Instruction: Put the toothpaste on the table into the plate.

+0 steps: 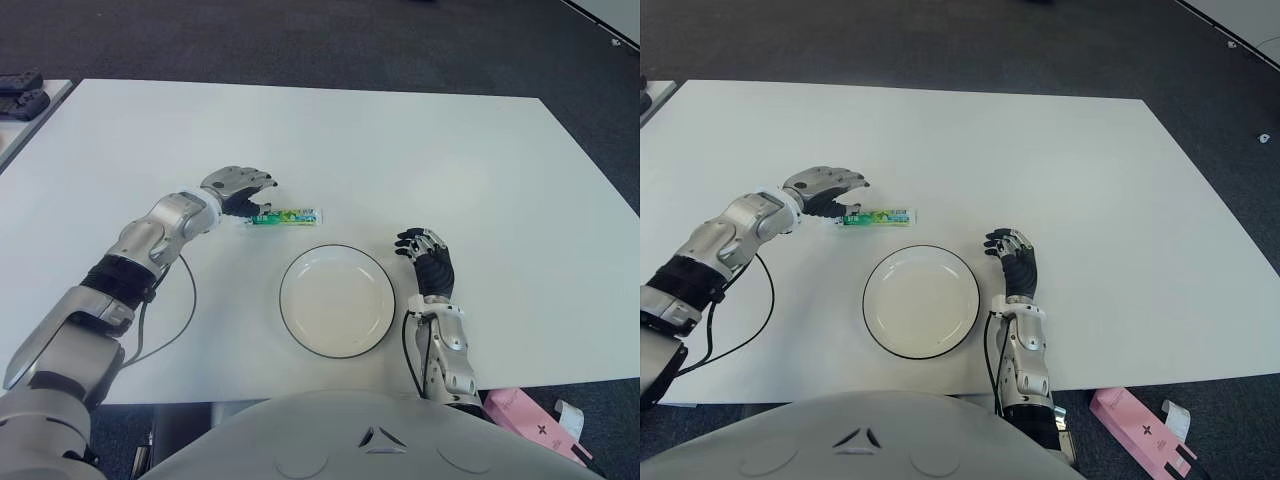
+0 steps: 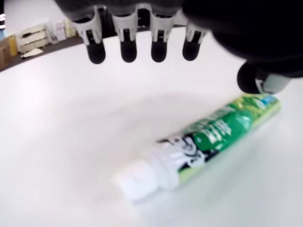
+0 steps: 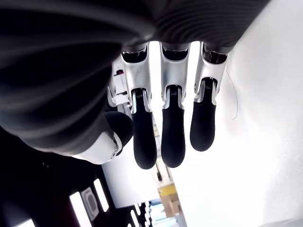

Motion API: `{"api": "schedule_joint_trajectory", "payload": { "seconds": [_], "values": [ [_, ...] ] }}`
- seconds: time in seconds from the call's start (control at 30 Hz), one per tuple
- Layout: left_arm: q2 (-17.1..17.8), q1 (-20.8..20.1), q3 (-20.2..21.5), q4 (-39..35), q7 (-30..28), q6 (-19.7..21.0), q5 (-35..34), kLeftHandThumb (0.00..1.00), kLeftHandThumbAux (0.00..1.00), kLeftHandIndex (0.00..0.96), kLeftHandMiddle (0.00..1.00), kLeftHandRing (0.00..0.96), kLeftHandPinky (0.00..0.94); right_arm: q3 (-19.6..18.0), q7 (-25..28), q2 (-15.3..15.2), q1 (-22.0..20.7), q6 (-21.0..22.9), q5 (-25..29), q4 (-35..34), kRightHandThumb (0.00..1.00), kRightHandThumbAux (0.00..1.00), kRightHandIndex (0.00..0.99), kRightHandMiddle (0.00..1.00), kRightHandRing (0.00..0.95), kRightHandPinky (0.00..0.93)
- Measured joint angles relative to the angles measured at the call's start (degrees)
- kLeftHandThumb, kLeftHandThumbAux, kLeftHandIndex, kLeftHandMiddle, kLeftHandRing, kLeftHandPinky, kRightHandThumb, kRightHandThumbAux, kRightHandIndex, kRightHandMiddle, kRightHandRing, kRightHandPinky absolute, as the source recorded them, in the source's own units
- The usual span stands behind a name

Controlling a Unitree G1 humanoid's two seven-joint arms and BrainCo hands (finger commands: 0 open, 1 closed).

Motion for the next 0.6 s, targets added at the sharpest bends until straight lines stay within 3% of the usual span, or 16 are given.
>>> {"api": "schedule_joint_trajectory", "payload": {
  "seconds": [0.3,0.6],
  "values": [
    [2.1,-0.8,-1.1,-0.3,-7.9,-4.1,-1.6,0.523,0.166,0.000,0.000,0.000,0.028,0.0,0.3,0.0,0.0,-1.4,0.0,1.0,0.704,0.727,0.429,0.506,0.498,0.491],
    [4.6,-1.0,-1.3,-1.8,-10.8,-7.7,-1.6,0.495,0.167,0.000,0.000,0.000,0.013,0.0,0.3,0.0,0.0,-1.5,-0.1,1.1,0.704,0.727,0.429,0.505,0.496,0.491]
  ]
}}
